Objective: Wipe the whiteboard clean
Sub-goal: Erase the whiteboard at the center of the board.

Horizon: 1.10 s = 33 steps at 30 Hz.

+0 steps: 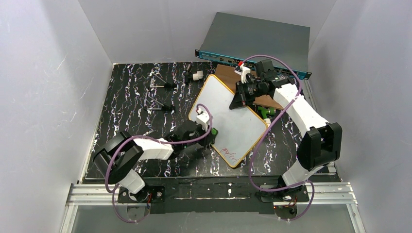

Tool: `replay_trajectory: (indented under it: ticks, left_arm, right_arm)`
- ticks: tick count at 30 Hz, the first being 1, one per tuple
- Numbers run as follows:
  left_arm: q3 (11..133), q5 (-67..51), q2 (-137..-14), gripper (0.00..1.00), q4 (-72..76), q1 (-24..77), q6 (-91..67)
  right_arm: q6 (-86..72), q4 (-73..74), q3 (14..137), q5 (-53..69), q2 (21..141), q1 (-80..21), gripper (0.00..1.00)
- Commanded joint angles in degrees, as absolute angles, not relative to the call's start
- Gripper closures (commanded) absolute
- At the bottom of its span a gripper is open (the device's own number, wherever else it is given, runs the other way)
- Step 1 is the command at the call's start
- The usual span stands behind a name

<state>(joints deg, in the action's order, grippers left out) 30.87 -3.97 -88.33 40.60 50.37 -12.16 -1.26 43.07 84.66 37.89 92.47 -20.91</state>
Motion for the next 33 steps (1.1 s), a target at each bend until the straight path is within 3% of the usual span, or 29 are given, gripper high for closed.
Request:
replay_trajectory:
  ticks: [1, 9, 17, 23, 33]
  left_arm:
    - [32.73, -2.31, -90.02, 1.00, 42.20, 43.68, -11.27]
    - [31.81, -8.78, -93.34, 1.00, 44.32, 44.80, -13.36]
    - [38.88, -14.50, -98.25, 1.00, 41.70, 58.98, -11.65]
    - [49.82, -13.57, -103.60, 1.00, 37.59, 69.04, -11.73]
    - [54.35, -11.53, -104.36, 1.00, 33.20, 73.74, -12.47]
  right_arm:
    - [0.44, 40.28, 82.13, 53.70, 93.87, -26.54, 0.99]
    - [0.44, 40.15, 82.03, 53.93, 94.09, -26.54, 0.99]
    - [-1.34, 39.56, 82.19, 54.67, 95.36, -26.54, 0.99]
    - [-1.48, 39.40, 82.02, 54.54, 95.19, -26.50, 0.99]
    - [-1.74, 38.89, 81.88, 53.37, 94.60, -26.18, 0.99]
